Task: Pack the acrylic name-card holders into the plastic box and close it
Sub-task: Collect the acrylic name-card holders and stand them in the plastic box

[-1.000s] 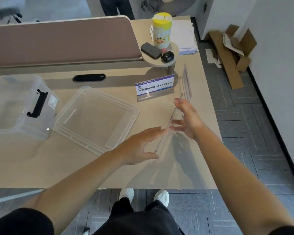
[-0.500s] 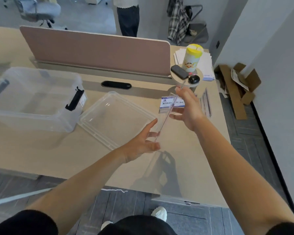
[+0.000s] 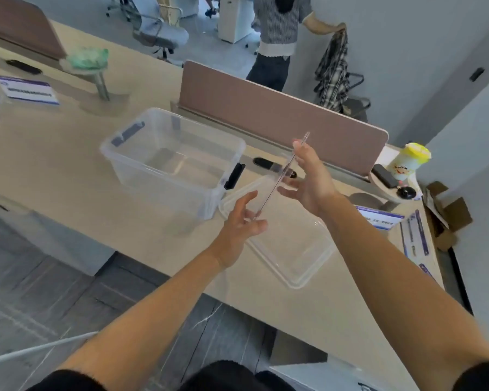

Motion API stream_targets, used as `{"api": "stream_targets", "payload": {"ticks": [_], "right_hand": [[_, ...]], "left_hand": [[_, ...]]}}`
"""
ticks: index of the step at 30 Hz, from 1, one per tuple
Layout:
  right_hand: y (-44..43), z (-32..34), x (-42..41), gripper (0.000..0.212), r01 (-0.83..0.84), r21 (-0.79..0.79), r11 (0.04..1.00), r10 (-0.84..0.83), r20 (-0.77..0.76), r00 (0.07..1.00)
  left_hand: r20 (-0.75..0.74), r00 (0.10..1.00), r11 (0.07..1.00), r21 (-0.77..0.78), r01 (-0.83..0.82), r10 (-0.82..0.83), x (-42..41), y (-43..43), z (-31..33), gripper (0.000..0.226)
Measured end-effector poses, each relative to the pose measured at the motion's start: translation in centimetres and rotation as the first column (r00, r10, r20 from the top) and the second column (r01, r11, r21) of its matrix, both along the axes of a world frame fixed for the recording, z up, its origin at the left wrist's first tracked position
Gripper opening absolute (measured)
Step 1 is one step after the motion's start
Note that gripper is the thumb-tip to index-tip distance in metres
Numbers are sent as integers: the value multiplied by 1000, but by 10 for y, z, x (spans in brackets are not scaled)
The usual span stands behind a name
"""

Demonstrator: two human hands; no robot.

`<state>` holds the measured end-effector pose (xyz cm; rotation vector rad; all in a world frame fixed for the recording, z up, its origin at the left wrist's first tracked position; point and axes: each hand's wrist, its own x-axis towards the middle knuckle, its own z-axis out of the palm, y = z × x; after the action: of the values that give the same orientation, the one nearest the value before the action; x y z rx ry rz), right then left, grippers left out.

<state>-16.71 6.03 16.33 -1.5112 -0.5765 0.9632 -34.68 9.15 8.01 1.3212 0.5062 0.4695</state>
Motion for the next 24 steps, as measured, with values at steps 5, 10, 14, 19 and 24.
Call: {"api": "stream_targets", "payload": {"ticks": [5, 10, 14, 19, 24], "right_hand": [[50, 2, -38, 50, -58, 3, 998, 58, -5, 998], [102, -3, -54, 80, -131, -15, 991, 131, 22, 991], [149, -9, -52, 80, -149, -38, 988, 151, 36, 988], [198, -16, -48, 83, -144, -80, 986, 154, 147, 977], [237, -26, -46, 88, -201, -30, 979, 203, 78, 976]], "left_hand": [[3, 997, 997, 9, -75, 75, -35, 35, 3, 98], [-42, 990, 990, -28, -139, 138, -50, 75, -2, 94], [-74, 972, 974, -23, -225, 223, -49, 119, -5, 94], [-121, 927, 935, 62, -349, 354, -31, 176, -5, 92], [-228, 893, 908, 260, -328, 387, -18, 225, -9, 89]]}}
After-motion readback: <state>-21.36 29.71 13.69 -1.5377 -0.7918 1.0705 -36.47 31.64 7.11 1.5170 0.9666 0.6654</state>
